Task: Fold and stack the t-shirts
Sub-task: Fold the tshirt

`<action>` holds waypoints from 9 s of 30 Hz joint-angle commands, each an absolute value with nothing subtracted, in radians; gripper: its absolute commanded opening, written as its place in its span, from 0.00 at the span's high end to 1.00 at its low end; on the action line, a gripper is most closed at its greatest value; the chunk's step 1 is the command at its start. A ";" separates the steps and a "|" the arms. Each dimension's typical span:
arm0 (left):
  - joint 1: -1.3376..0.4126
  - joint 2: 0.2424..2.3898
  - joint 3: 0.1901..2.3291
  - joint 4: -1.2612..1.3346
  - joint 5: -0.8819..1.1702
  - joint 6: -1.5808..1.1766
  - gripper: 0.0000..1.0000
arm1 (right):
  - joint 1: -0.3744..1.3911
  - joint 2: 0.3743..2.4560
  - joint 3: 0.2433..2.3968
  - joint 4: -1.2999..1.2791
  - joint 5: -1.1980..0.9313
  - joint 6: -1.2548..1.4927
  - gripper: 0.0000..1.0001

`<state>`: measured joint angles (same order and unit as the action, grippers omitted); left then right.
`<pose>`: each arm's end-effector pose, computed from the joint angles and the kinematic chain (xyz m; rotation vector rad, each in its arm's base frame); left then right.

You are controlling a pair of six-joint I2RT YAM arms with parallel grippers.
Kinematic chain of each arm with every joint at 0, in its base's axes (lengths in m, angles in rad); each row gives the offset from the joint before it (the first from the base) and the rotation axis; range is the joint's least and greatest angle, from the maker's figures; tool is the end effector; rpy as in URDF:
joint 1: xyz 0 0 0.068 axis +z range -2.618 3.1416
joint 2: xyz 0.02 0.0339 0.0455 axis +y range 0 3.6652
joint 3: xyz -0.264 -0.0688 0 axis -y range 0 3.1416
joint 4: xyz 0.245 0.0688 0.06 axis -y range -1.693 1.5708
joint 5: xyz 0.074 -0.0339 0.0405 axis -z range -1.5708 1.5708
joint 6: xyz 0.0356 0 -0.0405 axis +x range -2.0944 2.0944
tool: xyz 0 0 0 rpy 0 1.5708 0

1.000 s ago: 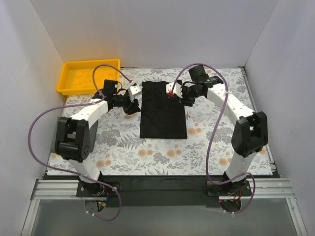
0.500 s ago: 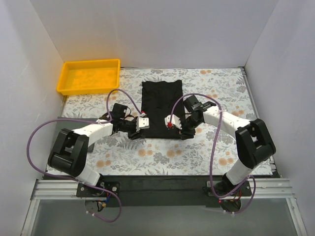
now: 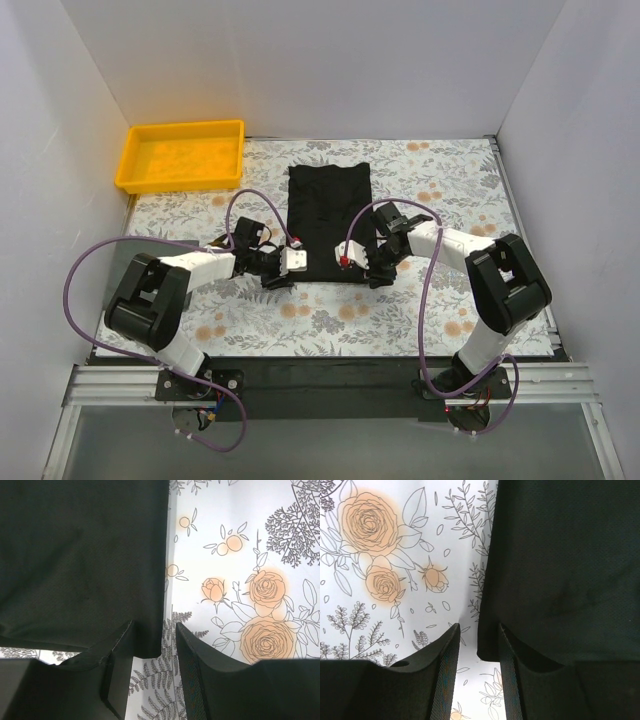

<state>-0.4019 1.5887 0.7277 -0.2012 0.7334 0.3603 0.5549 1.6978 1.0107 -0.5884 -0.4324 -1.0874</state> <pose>0.2473 -0.1310 0.1430 1.1563 2.2179 -0.9691 0.2572 0.1770 0.1646 -2.0428 1.7809 0.4679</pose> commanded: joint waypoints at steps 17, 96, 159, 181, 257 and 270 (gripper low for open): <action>-0.413 1.620 0.729 -0.239 0.695 0.408 0.84 | 0.566 1.629 0.939 -0.526 -0.350 -1.097 0.59; -0.207 2.186 1.732 -0.663 0.882 0.233 1.00 | 0.350 2.318 2.065 -1.132 -0.451 -1.358 0.99; -0.663 1.715 1.003 -0.302 0.789 0.176 0.95 | 0.541 2.333 1.651 -0.946 -1.039 -0.489 0.85; -0.715 1.626 0.870 0.023 0.608 0.224 1.00 | 0.563 2.404 1.555 -0.950 -1.046 -0.584 0.87; -0.222 2.091 1.489 -0.613 0.650 -0.308 0.95 | 0.315 2.260 1.908 -0.982 -0.451 -0.603 0.90; -0.244 1.632 1.157 -0.444 1.049 -0.949 0.18 | 0.267 1.850 1.594 -0.898 -1.000 -0.257 0.02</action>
<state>-0.2062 1.7405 1.2881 -0.5266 0.8474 -0.6334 0.2268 1.9255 1.7397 -0.9211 -0.7418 -0.4232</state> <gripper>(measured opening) 0.809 0.983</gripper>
